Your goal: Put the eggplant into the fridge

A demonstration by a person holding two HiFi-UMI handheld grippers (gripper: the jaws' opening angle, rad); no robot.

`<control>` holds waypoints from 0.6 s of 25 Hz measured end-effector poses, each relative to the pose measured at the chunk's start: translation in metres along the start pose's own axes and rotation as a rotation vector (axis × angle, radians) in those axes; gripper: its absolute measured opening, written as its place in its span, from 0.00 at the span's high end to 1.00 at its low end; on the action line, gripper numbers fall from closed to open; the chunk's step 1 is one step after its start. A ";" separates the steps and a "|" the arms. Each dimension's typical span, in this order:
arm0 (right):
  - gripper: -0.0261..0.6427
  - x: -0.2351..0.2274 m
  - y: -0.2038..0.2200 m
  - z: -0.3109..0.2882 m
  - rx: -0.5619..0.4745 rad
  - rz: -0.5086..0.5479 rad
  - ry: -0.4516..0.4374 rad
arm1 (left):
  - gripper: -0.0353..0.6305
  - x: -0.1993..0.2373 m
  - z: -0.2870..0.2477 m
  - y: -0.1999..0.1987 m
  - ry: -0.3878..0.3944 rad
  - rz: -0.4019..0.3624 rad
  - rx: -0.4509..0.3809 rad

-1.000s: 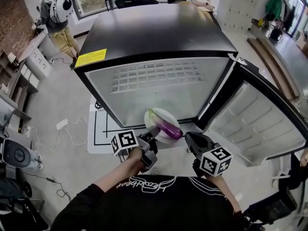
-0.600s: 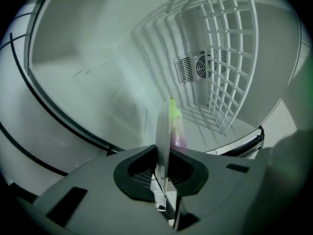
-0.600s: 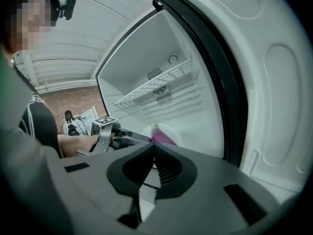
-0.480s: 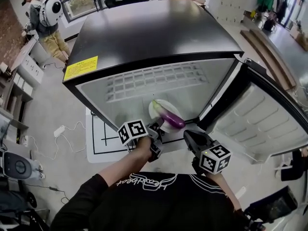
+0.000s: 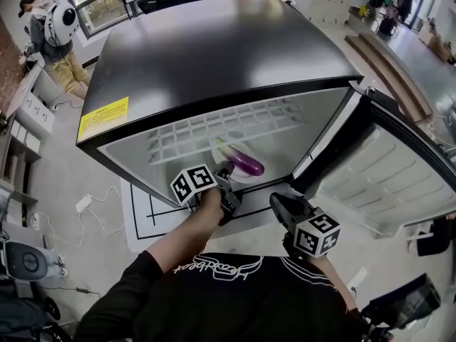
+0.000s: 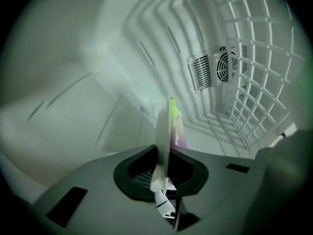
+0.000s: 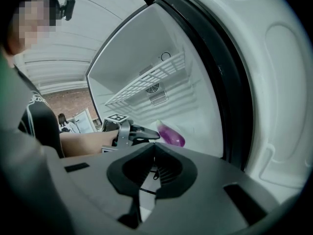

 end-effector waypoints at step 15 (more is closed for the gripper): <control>0.95 -0.002 -0.003 -0.010 -0.002 -0.008 0.014 | 0.89 0.004 -0.017 -0.018 -0.042 -0.010 -0.015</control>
Point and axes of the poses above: the fingertips, and each gripper's own axes: z backward along the fingers, x to its left, y out of its underside, the point moved 8 cm from there along z, backward along the fingers, and after that the axes turned 10 degrees about -x, right-handed, at the moved point
